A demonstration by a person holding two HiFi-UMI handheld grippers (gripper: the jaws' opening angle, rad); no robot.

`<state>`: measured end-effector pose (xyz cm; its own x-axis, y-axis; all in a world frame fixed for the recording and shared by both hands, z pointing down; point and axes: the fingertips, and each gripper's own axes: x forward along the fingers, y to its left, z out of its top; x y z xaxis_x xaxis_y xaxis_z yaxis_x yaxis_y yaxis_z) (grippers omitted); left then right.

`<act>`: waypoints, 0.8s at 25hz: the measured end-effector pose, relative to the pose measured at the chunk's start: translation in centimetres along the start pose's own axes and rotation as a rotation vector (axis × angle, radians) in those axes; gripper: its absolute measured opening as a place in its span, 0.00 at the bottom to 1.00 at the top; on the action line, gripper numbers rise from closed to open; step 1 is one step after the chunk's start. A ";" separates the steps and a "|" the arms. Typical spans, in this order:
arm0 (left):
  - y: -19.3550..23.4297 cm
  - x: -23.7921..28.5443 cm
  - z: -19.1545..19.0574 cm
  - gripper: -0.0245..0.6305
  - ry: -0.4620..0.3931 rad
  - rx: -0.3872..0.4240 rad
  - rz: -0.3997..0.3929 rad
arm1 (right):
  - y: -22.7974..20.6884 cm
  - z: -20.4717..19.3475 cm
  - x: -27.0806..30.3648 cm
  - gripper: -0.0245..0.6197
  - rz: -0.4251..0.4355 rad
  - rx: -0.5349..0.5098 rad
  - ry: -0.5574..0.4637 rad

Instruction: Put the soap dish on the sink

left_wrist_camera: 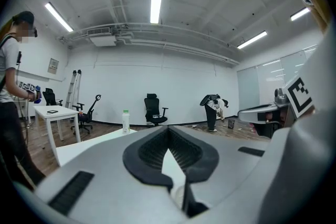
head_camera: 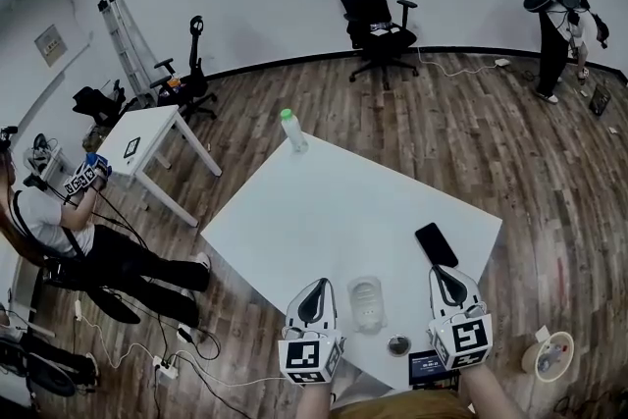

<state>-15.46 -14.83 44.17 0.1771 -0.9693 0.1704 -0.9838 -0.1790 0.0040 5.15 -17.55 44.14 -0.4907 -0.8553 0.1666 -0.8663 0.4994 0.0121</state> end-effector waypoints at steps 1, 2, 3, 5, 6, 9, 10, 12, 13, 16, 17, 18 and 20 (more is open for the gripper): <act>0.0 -0.1 0.3 0.05 -0.006 0.001 0.007 | -0.1 0.4 -0.1 0.05 -0.004 0.000 -0.010; 0.0 -0.1 0.5 0.05 -0.011 0.003 0.014 | -0.1 0.8 -0.3 0.05 -0.009 -0.002 -0.022; 0.1 -0.2 0.8 0.05 -0.017 0.006 0.021 | -0.2 1.3 -0.4 0.05 -0.014 -0.005 -0.036; 0.0 -0.3 1.5 0.05 -0.031 0.012 0.029 | -0.4 2.4 -0.7 0.05 -0.025 -0.013 -0.065; -0.1 -0.4 1.9 0.05 -0.038 0.014 0.030 | -0.5 2.9 -0.8 0.05 -0.028 -0.017 -0.077; -0.3 -0.8 3.2 0.05 -0.061 0.015 0.028 | -0.5 4.0 -1.1 0.05 -0.032 -0.025 -0.096; -0.4 -0.8 3.7 0.05 -0.070 0.017 0.026 | -0.5 4.2 -1.2 0.05 -0.033 -0.025 -0.100; -0.5 -0.9 4.6 0.05 -0.088 0.027 0.023 | -0.4 4.6 -1.2 0.05 -0.034 -0.022 -0.111; -0.6 -1.0 4.9 0.05 -0.094 0.033 0.024 | -0.4 4.7 -1.2 0.05 -0.033 -0.021 -0.118; -0.7 -1.3 5.1 0.05 -0.096 0.041 0.030 | -0.2 4.9 -1.5 0.05 -0.029 -0.014 -0.131; -0.7 -1.5 5.1 0.05 -0.096 0.040 0.034 | -0.2 5.0 -1.6 0.05 -0.029 -0.009 -0.134; -0.6 -1.7 5.1 0.05 -0.098 0.038 0.037 | -0.2 5.1 -1.7 0.05 -0.028 -0.002 -0.138; -0.6 -2.0 5.5 0.05 -0.115 0.032 0.038 | -0.2 5.3 -1.9 0.05 -0.026 0.012 -0.146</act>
<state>-15.08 -13.67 38.44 0.1430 -0.9882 0.0554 -0.9889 -0.1449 -0.0323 5.77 -16.75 38.60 -0.4758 -0.8793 0.0208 -0.8795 0.4759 0.0027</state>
